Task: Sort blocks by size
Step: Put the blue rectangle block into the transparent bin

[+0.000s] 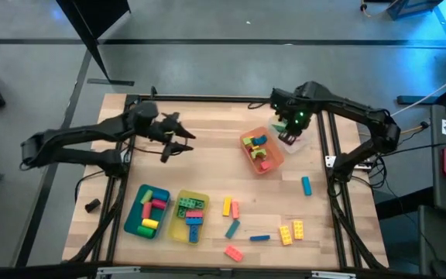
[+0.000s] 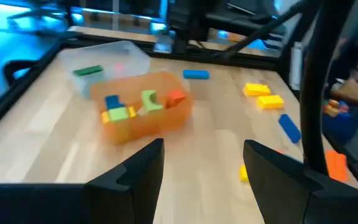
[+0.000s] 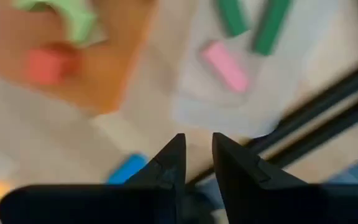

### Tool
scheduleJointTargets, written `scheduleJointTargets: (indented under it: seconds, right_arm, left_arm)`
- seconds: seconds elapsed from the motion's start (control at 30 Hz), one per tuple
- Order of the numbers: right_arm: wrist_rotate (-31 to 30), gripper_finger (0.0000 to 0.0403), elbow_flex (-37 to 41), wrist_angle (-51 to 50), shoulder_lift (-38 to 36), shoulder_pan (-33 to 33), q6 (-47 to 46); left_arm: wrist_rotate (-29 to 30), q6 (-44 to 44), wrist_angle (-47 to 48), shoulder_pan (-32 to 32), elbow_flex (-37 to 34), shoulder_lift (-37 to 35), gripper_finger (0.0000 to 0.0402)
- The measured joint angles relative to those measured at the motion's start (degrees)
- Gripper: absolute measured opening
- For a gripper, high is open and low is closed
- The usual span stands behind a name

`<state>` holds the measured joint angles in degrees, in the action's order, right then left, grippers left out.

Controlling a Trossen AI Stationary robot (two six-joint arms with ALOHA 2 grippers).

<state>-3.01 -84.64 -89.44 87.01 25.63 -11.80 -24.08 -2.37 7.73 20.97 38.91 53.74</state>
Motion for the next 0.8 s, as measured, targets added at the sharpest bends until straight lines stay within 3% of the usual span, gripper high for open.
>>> scheduleJointTargets:
  seconds: [0.13,0.37,0.63,0.8]
  right_arm:
    - [-0.95,0.0080,1.36,-0.03,-1.87,-5.72,-6.57]
    - [-2.83,0.0080,10.00,-0.65,-9.34,-16.94,-21.03]
    - [-1.77,0.0083,18.07,-0.48,-11.88,-26.56,-38.90]
    - [1.13,0.0118,23.81,-0.42,-11.88,-30.19,-46.95]
  left_arm:
    - [3.45,2.00,-2.99,0.04,-6.85,-8.78,0.0205]
    - [3.94,6.05,-4.10,0.07,-14.08,-19.78,0.0205]
    - [3.92,6.03,-3.40,0.07,-17.23,-23.14,0.0205]
    - [3.85,3.52,-3.48,0.07,-18.01,-24.18,0.0205]
